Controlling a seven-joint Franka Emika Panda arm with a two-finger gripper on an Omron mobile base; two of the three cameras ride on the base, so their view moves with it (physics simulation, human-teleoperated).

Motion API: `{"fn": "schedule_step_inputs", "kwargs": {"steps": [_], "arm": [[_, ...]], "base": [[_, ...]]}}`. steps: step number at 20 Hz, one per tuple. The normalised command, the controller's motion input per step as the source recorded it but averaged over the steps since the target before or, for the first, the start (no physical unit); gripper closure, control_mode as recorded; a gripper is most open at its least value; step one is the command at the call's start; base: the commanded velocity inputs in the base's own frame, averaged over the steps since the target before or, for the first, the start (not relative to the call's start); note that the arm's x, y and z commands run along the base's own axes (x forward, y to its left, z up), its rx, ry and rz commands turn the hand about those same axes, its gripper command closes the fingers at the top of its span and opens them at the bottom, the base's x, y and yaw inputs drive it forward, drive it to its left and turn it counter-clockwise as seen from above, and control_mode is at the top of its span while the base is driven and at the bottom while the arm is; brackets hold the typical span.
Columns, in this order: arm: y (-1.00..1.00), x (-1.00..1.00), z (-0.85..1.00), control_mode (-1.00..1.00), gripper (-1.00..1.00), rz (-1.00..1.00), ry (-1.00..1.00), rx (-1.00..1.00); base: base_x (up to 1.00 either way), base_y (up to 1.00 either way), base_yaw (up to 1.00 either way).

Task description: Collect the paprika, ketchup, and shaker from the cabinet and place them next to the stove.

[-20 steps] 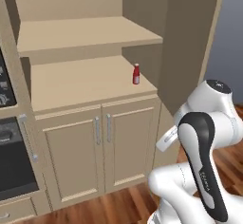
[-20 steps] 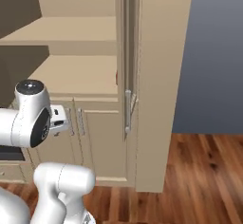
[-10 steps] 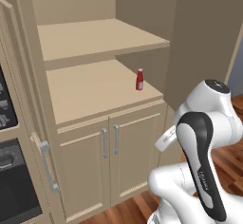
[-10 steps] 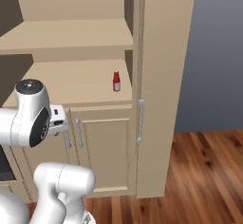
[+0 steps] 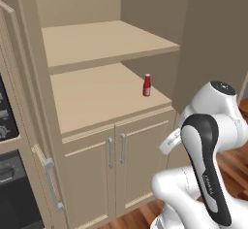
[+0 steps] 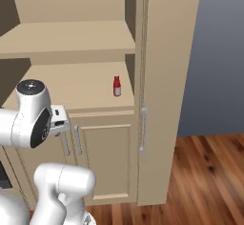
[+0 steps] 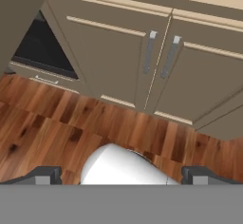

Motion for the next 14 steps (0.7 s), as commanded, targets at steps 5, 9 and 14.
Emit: {"fn": "schedule_step_inputs", "kwargs": {"steps": [5, 9, 14], "arm": [[0.0, 0.0, 0.0, 1.0, -1.0, 0.0, 0.0, 0.0], [0.0, 0.0, 0.0, 1.0, -1.0, 0.0, 0.0, 0.0], [0.0, 0.0, 0.0, 1.0, -1.0, 0.0, 0.0, 0.0]], "base": [[0.62, 0.0, 0.0], [0.52, -0.04, -0.05], [0.53, -0.11, -0.08]]}}
